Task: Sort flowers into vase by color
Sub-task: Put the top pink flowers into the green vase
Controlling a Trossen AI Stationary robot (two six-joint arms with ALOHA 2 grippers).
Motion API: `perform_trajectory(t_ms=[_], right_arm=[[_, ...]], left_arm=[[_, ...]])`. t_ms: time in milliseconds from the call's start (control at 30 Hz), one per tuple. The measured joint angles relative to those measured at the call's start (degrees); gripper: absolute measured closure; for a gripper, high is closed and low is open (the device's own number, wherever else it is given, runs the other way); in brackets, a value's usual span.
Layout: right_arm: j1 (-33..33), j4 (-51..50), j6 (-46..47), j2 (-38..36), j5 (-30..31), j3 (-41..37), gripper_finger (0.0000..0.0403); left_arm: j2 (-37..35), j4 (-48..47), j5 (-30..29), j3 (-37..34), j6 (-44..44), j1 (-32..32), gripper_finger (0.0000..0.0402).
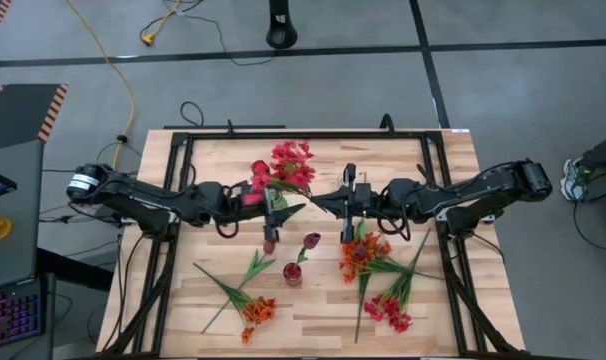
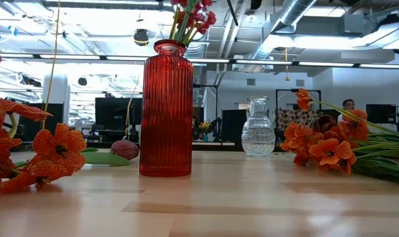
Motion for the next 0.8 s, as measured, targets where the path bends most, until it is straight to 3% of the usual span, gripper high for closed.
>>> perform_trajectory(t_ms=[300,600,800], right_arm=[[0.46,-0.33,0.00,0.00,-0.04,0.00,0.0382],[0.44,-0.70,0.00,0.00,-0.02,0.00,0.0380],[0.44,-0.70,0.00,0.00,-0.02,0.00,0.0374]], left_arm=[[5.20,-2.33,0.02,5.45,0.52,0.02,0.0166],[5.14,-2.27,-0.44,5.62,0.32,0.00,0.0167],[5.10,-2.33,-0.48,5.62,0.28,-0.02,0.0219]])
